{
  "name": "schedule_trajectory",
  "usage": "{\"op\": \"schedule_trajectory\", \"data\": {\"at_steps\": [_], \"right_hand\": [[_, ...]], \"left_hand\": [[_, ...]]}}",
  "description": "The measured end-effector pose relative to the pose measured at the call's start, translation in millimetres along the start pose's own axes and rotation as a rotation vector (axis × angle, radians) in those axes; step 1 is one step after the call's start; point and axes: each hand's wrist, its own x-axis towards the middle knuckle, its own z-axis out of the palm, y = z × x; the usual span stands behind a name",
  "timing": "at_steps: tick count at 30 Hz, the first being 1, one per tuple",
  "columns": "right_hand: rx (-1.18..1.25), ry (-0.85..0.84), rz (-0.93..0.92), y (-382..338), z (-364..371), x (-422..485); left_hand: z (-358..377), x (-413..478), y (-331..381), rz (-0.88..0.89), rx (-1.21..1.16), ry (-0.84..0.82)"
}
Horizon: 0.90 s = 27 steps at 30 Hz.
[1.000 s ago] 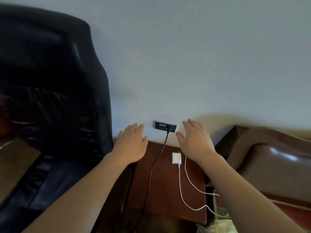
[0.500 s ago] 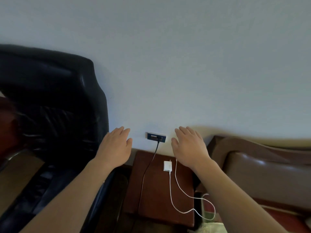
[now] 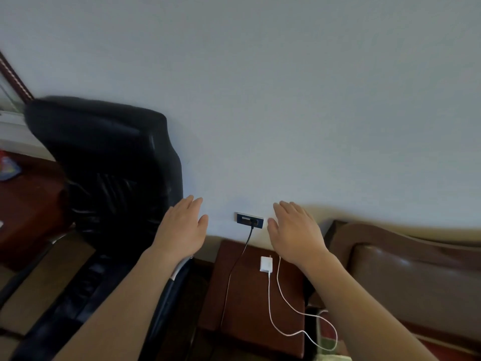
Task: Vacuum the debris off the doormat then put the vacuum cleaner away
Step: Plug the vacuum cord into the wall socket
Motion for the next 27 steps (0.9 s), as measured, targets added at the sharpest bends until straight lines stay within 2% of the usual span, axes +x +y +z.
{"op": "schedule_trajectory", "data": {"at_steps": [13, 27], "right_hand": [[-0.002, -0.021, -0.063, -21, -22, -8], [-0.018, 0.004, -0.143, -125, -21, -47]], "left_hand": [[-20, -35, -6, -0.054, -0.034, 0.045], [-57, -122, -96, -0.121, -0.001, 0.070]]}}
